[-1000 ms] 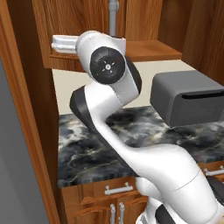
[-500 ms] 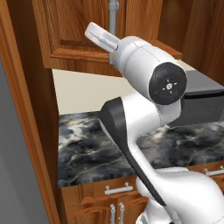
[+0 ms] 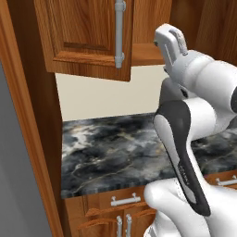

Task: The dining table condiment station is running low on shaker. Refill the condiment station by opening the cabinet and taking the shaker from the cabinet and placing it on the dining table.

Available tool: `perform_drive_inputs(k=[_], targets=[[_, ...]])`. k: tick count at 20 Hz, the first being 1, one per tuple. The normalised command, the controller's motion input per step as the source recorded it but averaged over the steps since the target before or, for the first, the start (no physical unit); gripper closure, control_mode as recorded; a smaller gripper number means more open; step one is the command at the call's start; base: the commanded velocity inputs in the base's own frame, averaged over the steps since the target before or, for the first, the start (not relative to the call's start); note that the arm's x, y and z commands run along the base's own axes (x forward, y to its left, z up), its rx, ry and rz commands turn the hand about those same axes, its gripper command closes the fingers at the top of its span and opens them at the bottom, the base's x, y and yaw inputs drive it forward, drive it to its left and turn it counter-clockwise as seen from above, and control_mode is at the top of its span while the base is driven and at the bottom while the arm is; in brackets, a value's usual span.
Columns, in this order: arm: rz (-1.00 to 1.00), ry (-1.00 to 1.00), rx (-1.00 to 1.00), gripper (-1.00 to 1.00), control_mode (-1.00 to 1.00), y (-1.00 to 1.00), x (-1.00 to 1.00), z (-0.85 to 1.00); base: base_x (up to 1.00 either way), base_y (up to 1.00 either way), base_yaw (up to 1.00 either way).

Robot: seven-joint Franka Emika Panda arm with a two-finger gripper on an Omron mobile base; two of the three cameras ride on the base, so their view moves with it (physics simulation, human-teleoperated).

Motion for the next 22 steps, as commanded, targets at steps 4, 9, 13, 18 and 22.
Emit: perform_drive_inputs(k=[4, 9, 13, 18, 22], targets=[[0.09, 0.08, 0.25, -1.00, -1.00, -0.84, 0.46, -0.50, 0.00, 0.00, 0.00], [0.14, 0.07, 0.20, -1.00, -1.00, -0.53, 0.68, -0.43, 0.00, 0.00, 0.00], [0.13, 0.04, 0.06, -1.00, -1.00, 0.15, 0.87, -0.09, 0.00, 0.00, 0.00], [0.09, 0.04, 0.00, -1.00, -1.00, 0.28, 0.67, 0.00, 0.00, 0.00, 0.00], [0.11, 0.13, 0.00, -1.00, -1.00, 0.16, 0.54, 0.00, 0.00, 0.00, 0.00]])
